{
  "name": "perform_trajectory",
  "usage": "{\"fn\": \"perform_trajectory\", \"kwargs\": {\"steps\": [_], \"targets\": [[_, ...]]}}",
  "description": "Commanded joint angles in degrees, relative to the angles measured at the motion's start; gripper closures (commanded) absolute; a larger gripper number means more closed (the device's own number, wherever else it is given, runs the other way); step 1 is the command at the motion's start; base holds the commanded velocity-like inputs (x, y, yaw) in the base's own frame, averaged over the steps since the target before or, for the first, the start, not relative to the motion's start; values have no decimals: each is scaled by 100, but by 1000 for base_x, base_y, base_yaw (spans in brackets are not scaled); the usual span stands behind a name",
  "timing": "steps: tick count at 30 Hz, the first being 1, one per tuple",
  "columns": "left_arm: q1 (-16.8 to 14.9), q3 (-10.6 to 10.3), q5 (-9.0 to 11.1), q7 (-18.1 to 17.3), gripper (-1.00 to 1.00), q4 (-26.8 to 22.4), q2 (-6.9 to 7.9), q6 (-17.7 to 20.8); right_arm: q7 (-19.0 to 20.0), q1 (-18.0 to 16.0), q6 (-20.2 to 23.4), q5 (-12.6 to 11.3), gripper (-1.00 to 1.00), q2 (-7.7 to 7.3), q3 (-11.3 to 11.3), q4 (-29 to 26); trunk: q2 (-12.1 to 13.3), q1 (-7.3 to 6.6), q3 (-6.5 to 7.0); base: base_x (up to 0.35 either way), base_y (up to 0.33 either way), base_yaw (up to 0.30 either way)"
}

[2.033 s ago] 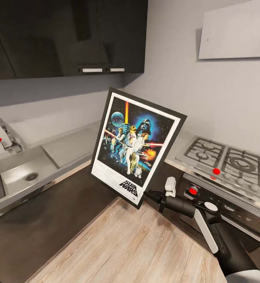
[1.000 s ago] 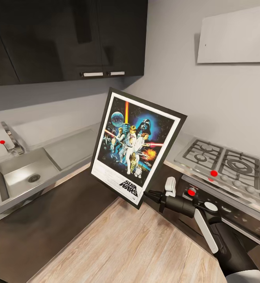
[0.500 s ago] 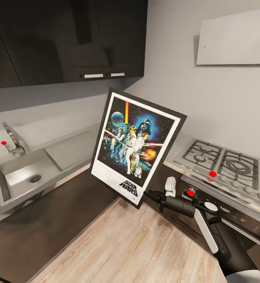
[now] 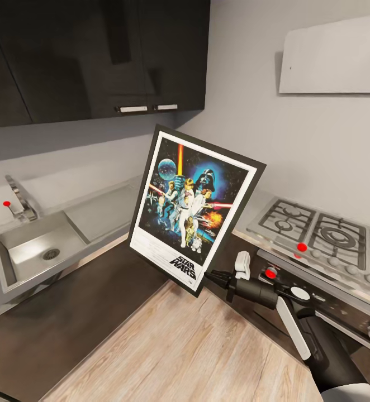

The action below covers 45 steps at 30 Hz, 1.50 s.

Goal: Pick up the poster from the kitchen countertop and hang it on one of the wall nails in the kitchen.

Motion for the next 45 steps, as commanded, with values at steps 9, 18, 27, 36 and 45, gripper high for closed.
{"fn": "perform_trajectory", "kwargs": {"steps": [9,18,27,36,45], "targets": [[0,6,3,-20,-100,-3,-1,-15,0,-5,64,-69,100,-5,9,0,-11,3,-10,0,0,0],[0,20,3,-22,-100,-3,-1,-29,7,-5,62,-66,100,-7,9,-3,-11,3,-10,0,0,93],[0,23,3,-20,-100,-3,-1,-32,1,-5,61,-62,100,-5,9,-4,-11,3,-10,-60,0,264],[0,23,3,-20,-100,-3,-1,-32,2,-5,60,-63,100,-3,9,-4,-11,3,-10,-310,0,46],[0,23,3,-15,-100,0,-1,-26,-23,-5,53,-47,100,11,17,-4,-11,3,-10,-192,0,186]]}}
